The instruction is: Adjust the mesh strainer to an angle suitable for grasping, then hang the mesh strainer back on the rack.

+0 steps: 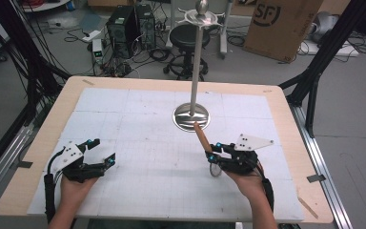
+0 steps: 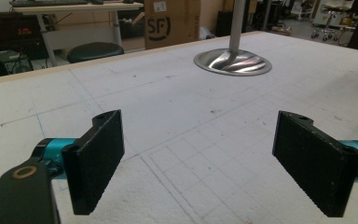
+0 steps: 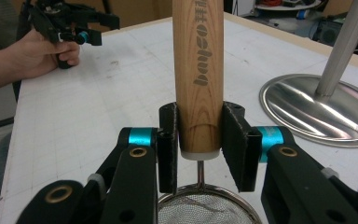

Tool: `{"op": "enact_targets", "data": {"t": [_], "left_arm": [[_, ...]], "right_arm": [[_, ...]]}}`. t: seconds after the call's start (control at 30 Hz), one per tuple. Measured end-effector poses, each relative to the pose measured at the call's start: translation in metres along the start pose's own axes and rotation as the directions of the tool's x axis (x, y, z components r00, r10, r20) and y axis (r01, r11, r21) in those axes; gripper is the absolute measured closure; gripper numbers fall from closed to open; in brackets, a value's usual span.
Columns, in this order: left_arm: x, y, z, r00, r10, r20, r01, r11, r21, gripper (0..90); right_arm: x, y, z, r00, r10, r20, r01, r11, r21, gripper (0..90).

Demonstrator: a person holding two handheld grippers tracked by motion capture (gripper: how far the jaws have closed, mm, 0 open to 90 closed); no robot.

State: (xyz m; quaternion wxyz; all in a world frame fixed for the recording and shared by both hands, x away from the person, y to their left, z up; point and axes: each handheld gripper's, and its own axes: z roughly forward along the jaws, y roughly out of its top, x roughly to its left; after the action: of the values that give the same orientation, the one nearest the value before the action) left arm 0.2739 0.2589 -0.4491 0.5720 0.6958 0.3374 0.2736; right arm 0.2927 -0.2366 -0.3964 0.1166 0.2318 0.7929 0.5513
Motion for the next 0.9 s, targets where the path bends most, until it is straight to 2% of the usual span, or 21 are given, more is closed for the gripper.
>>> {"op": "enact_targets", "data": {"t": [0.07, 0.37, 0.5, 0.67, 0.73, 0.83, 0.9], "left_arm": [[0.0, 0.0, 0.0, 1.0, -0.002, -0.002, 0.002, 1.0, 0.001, 17.1], [0.0, 0.0, -0.001, 1.0, -0.001, -0.007, 0.001, 0.9999, -0.013, 16.9], [-0.003, 0.005, -0.003, 0.9996, 0.026, 0.007, -0.026, 0.9995, -0.019, 16.9], [-0.011, 0.025, -0.007, 0.9954, 0.017, 0.094, -0.01, 0.9971, -0.075, 17.2], [-0.015, 0.035, -0.004, 0.9899, 0.015, 0.141, -0.003, 0.9965, -0.084, 17.2], [-0.02, 0.048, 0.004, 0.9784, 0.0, 0.207, 0.021, 0.9948, -0.1, 17.2], [-0.024, 0.056, 0.011, 0.9716, 0.004, 0.236, 0.022, 0.9941, -0.106, 17.2]], "right_arm": [[0.0, 0.0, 0.001, 0.9999, -0.014, -0.001, 0.014, 1.0, -0.005, 67.8], [0.0, 0.001, -0.001, 0.9999, -0.012, -0.003, 0.012, 1.0, -0.009, 67.8], [0.001, 0.003, -0.001, 0.9996, -0.026, -0.012, 0.026, 0.999, -0.025, 67.8], [0.005, 0.01, 0.001, 0.9982, -0.045, -0.038, 0.043, 0.998, -0.048, 67.8], [0.006, 0.013, 0.003, 0.9973, -0.057, -0.046, 0.055, 0.997, -0.052, 67.8], [0.008, 0.017, 0.006, 0.996, -0.068, -0.057, 0.065, 0.996, -0.056, 67.8], [0.008, 0.019, 0.007, 0.9952, -0.075, -0.063, 0.071, 0.996, -0.061, 67.8]]}}
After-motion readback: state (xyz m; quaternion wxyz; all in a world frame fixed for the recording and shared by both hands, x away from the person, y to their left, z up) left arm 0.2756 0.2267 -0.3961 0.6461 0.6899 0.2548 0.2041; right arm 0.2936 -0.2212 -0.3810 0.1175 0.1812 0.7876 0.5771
